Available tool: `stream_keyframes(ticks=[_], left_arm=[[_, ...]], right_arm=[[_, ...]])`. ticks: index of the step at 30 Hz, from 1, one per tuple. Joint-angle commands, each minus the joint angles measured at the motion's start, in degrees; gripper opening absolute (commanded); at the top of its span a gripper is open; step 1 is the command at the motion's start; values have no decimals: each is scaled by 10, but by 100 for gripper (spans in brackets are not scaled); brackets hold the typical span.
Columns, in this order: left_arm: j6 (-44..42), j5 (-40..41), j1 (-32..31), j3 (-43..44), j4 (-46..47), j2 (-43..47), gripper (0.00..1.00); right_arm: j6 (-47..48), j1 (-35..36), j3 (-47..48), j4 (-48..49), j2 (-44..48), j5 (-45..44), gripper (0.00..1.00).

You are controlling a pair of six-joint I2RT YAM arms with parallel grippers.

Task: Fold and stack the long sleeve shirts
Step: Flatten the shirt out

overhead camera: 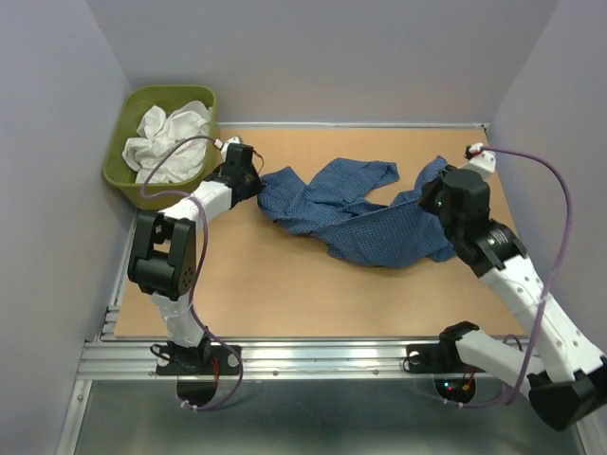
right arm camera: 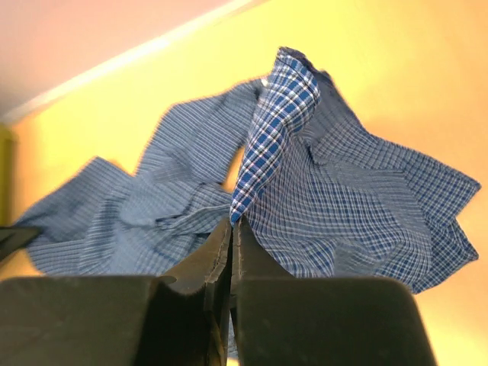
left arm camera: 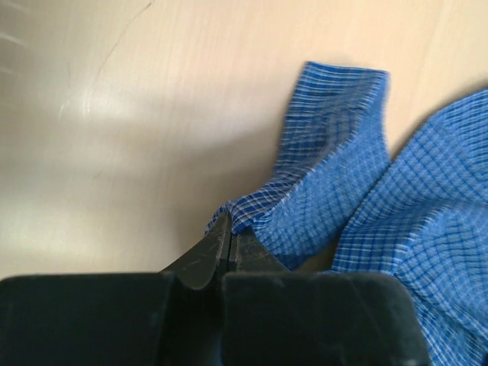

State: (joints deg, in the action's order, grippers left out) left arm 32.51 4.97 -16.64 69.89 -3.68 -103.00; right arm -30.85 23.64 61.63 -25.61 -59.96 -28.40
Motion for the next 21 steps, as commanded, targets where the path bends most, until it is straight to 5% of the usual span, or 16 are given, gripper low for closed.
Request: stream_keyframes(ticks=[1,10,18,21], left_arm=[[34,0,1,26,26,64,0],[37,-12,22,211,0,25,0],[38,-27,45,449,-20,-51,0],[43,-47,56,581,-22,-71,0]], right_arm=[[12,-2,-42,6,95,19,1],[57,-7,96,6,-47,-46,1],[78,-112,350,39,-247,46,0],[113,-126,520,56,-316,92,1]])
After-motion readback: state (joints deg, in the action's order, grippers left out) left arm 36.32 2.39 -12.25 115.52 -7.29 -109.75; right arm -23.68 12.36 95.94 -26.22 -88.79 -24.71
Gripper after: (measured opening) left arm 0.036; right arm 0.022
